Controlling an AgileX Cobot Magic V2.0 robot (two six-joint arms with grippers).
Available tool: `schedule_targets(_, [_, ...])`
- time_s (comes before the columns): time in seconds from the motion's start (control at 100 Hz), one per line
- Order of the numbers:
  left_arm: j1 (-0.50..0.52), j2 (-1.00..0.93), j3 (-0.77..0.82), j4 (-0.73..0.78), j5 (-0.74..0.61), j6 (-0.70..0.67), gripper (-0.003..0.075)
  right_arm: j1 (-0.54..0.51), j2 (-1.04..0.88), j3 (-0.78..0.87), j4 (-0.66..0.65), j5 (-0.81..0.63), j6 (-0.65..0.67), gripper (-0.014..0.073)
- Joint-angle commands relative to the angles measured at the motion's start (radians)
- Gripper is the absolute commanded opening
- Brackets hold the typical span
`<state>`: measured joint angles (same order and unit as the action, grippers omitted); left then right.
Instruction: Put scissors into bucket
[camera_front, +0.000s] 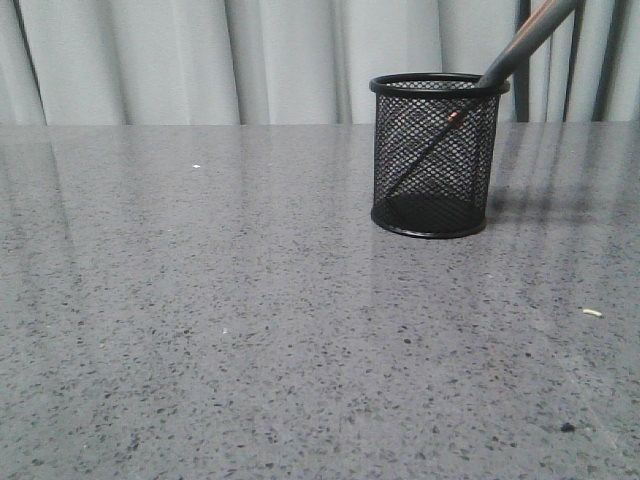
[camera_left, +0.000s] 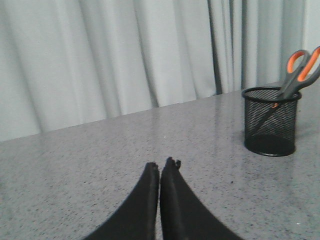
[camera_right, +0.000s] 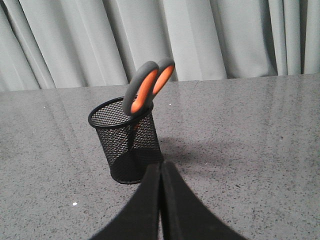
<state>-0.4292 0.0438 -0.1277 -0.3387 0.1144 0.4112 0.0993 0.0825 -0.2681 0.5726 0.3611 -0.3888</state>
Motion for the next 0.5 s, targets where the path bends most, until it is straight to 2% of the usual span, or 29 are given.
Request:
schedule_targets(0.0, [0.065,0.011,-0.010,0.115,-0.079,-0.157,-0.0020,-0.004,0.010,-0.025,0.017,-0.062,-0.002,-0.0066])
schedule_targets(0.05, [0.117,0.011,0.011,0.227,-0.079,-0.279,-0.0020,-0.004,0.010,-0.025,0.017,-0.062,-0.002,-0.0066])
schedule_targets(0.1, [0.166,0.009,0.034,0.265,-0.079,-0.358,-0.0020,-0.004,0.010,-0.025,0.017,-0.062,-0.002,-0.0066])
schedule_targets(0.18, [0.230,-0.005,0.079,0.265,-0.079,-0.371,-0.0020,-0.004,0.010,-0.025,0.017,-0.062,-0.002,-0.0066])
schedule_targets(0.33, [0.271,-0.076,0.175,0.258,-0.128,-0.380,-0.0020,-0.004,0.010,-0.025,0.017,-0.062,-0.002,-0.0066])
schedule_targets(0.36, [0.271,-0.073,0.168,0.270,-0.074,-0.387,-0.0020,-0.004,0.012,-0.025,0.017,-0.061,-0.002,-0.0066])
schedule_targets(0.49, [0.269,-0.075,0.170,0.273,-0.039,-0.387,-0.0020,-0.004,0.012,-0.025,0.017,-0.054,-0.002,-0.0066])
